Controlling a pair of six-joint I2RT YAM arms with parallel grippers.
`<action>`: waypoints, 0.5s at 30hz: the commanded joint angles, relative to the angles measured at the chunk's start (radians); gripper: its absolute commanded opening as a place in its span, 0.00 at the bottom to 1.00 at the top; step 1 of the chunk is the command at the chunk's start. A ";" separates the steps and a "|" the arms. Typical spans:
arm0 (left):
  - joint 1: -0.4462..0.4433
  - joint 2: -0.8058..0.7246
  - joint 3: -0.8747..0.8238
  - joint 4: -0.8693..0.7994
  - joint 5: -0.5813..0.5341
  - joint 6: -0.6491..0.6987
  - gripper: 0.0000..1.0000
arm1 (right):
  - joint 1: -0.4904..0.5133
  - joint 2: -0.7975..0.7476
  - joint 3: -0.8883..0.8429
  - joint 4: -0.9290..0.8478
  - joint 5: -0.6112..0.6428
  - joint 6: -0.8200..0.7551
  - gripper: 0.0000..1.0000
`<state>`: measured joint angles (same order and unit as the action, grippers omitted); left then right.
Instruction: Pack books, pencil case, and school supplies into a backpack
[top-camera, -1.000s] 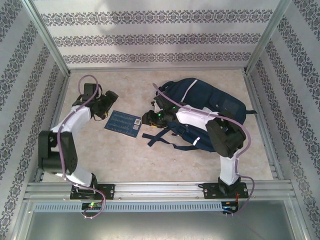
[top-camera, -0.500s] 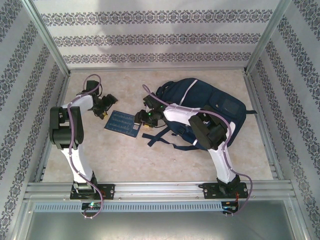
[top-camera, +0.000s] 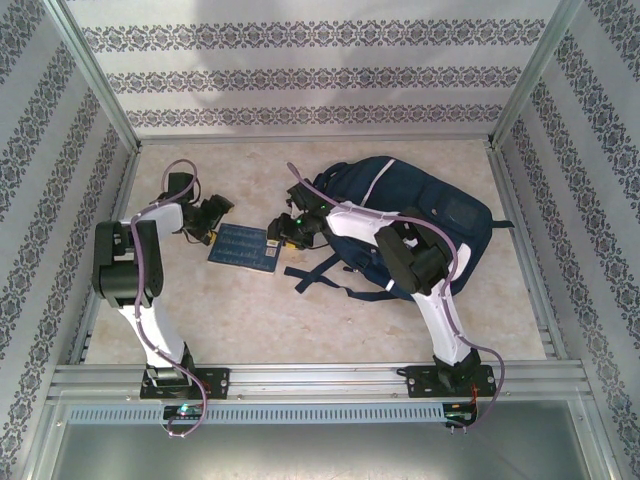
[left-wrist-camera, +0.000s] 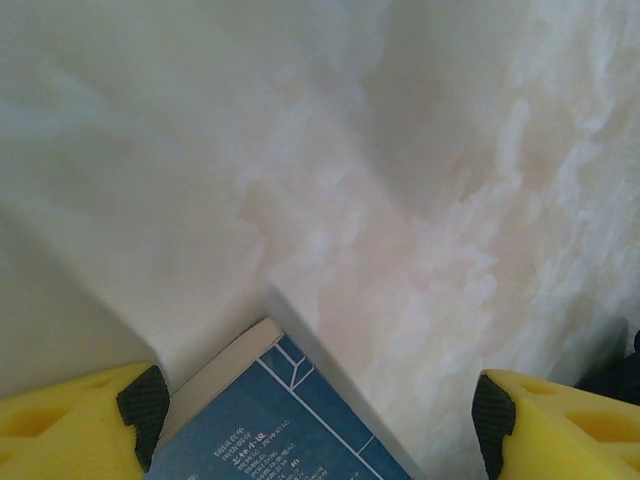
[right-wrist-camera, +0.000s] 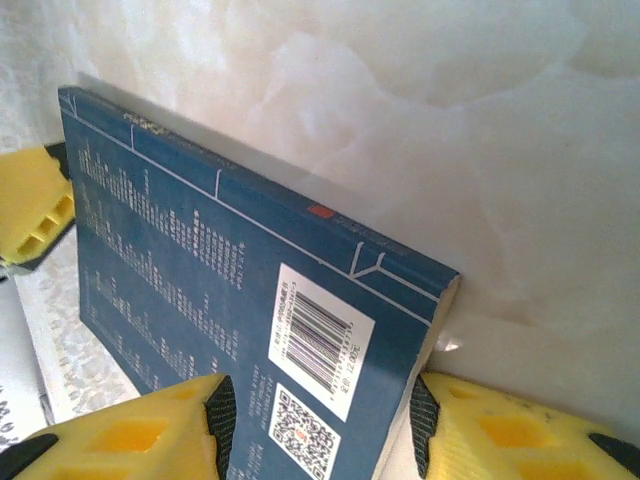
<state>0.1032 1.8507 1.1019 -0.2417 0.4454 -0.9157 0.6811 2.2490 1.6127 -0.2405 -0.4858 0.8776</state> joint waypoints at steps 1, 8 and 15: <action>-0.016 -0.033 -0.069 -0.092 0.075 -0.061 0.82 | -0.003 -0.022 -0.004 0.119 -0.094 0.061 0.51; -0.016 -0.057 -0.086 -0.104 0.070 -0.043 0.82 | -0.009 -0.070 -0.065 0.260 -0.156 0.163 0.47; -0.017 -0.054 -0.102 -0.101 0.065 -0.038 0.81 | -0.005 -0.096 -0.093 0.305 -0.189 0.186 0.34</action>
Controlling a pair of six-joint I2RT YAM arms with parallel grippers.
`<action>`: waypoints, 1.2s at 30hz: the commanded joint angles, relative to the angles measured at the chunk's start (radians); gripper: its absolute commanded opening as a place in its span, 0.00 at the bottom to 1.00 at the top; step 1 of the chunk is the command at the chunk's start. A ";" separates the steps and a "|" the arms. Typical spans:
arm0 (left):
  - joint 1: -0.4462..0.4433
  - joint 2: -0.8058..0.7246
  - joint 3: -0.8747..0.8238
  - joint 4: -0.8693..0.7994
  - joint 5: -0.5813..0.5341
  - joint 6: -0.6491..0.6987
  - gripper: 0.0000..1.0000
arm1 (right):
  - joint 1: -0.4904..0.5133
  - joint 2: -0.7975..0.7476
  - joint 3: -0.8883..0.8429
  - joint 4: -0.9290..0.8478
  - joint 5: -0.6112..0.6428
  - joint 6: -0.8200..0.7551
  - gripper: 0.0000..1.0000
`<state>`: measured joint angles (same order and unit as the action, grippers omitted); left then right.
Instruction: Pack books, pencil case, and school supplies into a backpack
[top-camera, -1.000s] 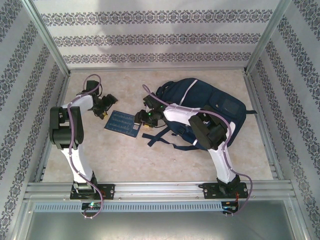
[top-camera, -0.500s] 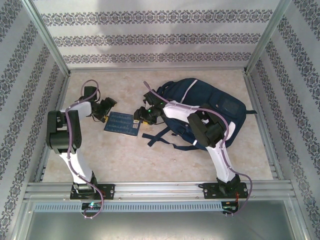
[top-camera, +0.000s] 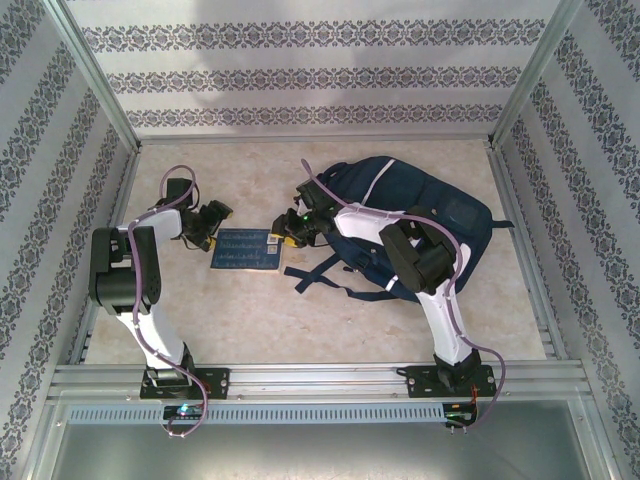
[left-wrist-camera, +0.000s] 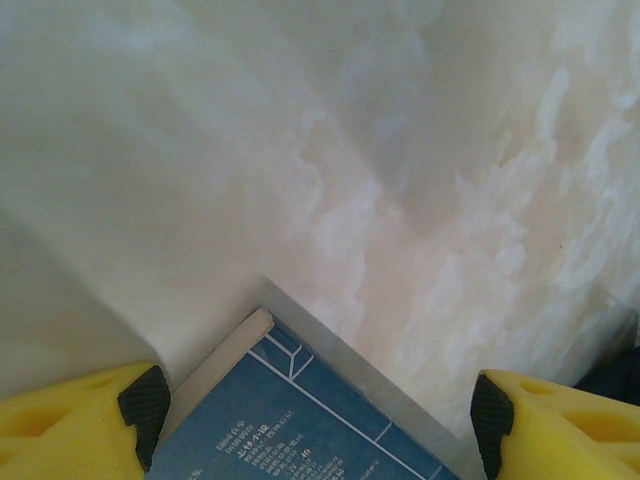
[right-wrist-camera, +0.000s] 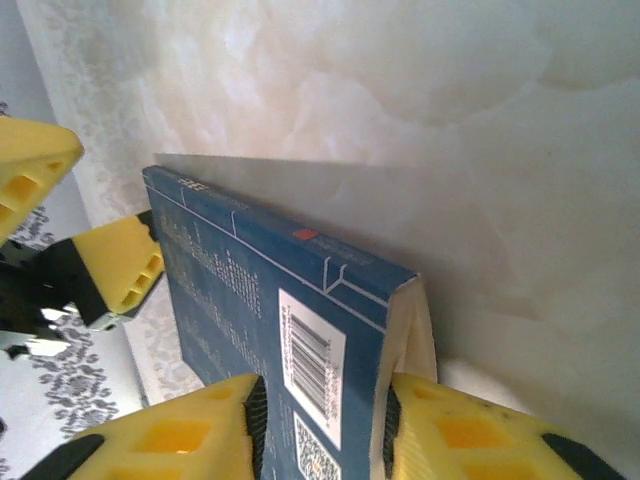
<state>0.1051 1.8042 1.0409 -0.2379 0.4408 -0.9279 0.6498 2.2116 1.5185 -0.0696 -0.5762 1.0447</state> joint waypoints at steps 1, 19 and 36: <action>-0.020 -0.008 -0.042 -0.103 0.073 -0.029 0.81 | 0.027 -0.059 0.002 0.131 -0.097 0.014 0.32; -0.024 -0.281 0.044 -0.318 -0.084 0.167 0.84 | -0.055 -0.102 -0.010 0.062 -0.193 -0.262 0.00; -0.176 -0.269 0.167 -0.254 0.259 0.628 0.79 | -0.138 -0.144 0.212 -0.420 -0.616 -0.834 0.00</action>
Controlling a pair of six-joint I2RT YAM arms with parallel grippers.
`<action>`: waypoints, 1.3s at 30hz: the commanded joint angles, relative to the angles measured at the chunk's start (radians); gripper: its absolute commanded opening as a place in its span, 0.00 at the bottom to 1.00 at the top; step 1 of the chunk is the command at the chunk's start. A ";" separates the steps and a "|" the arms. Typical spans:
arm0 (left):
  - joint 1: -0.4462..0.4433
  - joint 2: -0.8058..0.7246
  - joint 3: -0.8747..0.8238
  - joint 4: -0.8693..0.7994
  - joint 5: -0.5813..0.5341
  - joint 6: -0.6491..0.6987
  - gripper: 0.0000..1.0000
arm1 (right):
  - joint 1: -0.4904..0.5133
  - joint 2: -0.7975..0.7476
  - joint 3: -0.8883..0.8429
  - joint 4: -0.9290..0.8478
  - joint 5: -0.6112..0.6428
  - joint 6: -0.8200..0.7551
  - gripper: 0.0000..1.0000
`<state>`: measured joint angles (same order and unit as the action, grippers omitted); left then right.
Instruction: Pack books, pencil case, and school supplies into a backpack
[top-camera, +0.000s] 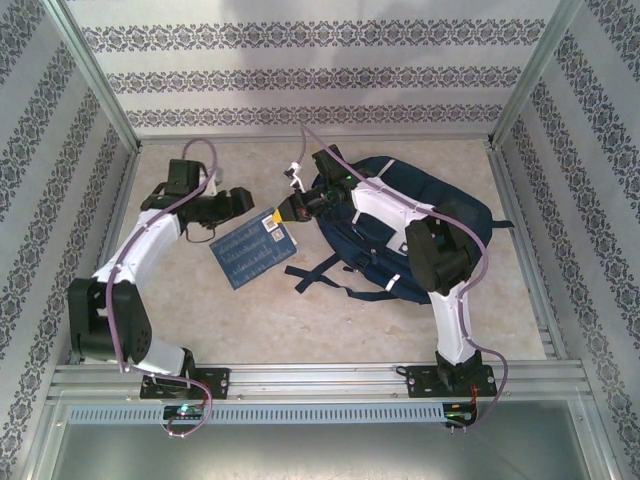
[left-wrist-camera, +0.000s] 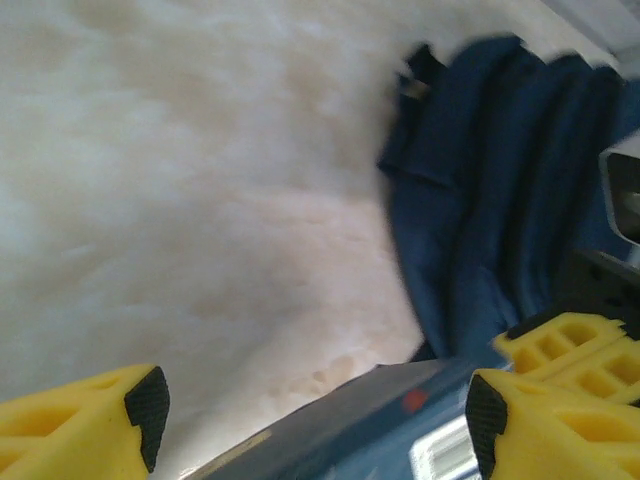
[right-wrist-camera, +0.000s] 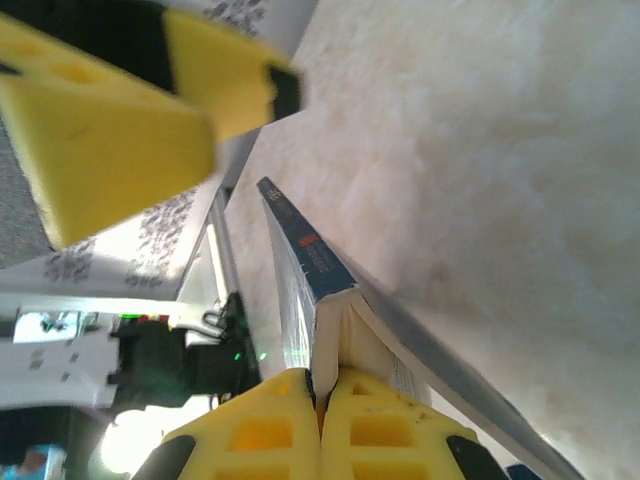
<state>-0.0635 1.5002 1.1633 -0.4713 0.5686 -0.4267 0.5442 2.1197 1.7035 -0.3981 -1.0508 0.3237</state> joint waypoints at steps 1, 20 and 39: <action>-0.007 0.043 0.046 -0.015 0.167 0.134 0.78 | -0.045 -0.060 0.025 -0.088 -0.157 -0.111 0.00; -0.079 0.065 -0.053 0.300 0.580 -0.065 0.70 | -0.198 -0.143 -0.098 0.271 -0.231 0.200 0.00; -0.080 0.036 -0.095 0.512 0.630 -0.242 0.53 | -0.330 -0.106 -0.129 0.683 -0.194 0.623 0.00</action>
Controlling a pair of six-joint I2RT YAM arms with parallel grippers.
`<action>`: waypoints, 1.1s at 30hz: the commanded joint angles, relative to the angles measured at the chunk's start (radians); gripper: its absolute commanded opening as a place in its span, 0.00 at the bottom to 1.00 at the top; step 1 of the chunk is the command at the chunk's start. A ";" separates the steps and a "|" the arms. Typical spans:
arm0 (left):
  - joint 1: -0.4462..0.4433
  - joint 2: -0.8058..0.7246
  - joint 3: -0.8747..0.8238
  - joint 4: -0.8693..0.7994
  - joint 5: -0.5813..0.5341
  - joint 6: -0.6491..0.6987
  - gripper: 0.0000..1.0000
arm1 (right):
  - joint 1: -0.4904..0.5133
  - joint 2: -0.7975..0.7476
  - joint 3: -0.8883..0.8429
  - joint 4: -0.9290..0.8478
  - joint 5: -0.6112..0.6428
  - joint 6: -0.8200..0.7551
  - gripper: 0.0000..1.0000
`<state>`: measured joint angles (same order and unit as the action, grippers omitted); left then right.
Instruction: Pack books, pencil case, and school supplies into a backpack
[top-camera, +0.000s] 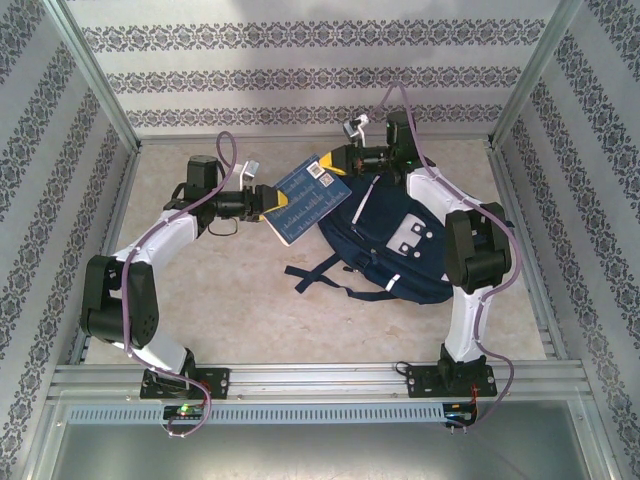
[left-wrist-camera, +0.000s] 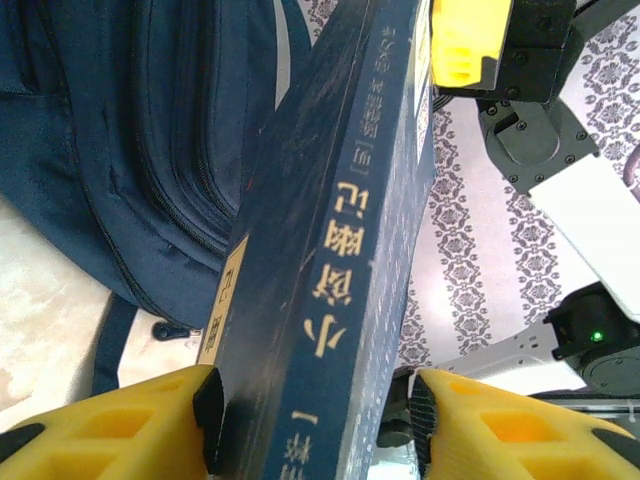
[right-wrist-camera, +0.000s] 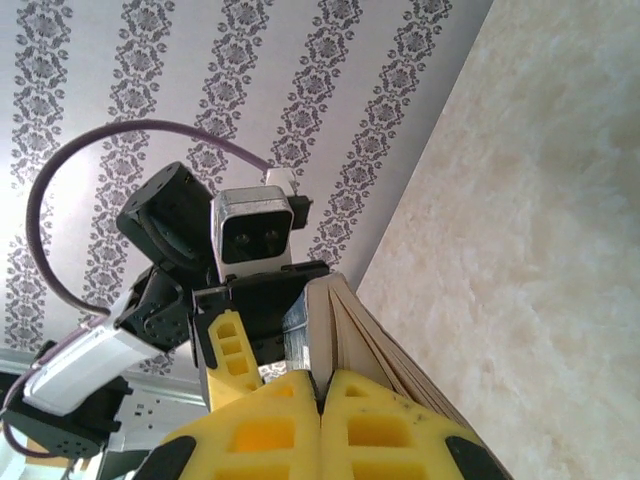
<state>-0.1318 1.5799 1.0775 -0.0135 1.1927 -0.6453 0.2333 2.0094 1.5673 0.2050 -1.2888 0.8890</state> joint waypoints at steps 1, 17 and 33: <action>-0.012 -0.050 -0.015 0.077 -0.010 -0.042 0.52 | -0.025 0.003 -0.008 0.108 0.065 0.081 0.00; -0.020 -0.011 -0.135 0.631 -0.184 -0.465 0.34 | 0.021 0.015 -0.156 0.520 0.340 0.466 0.00; -0.007 -0.026 -0.178 0.704 -0.208 -0.507 0.01 | 0.027 -0.019 -0.216 0.442 0.374 0.381 0.41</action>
<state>-0.1352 1.5944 0.9096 0.6193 0.9703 -1.1553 0.2764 2.0388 1.3808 0.6659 -0.9516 1.3289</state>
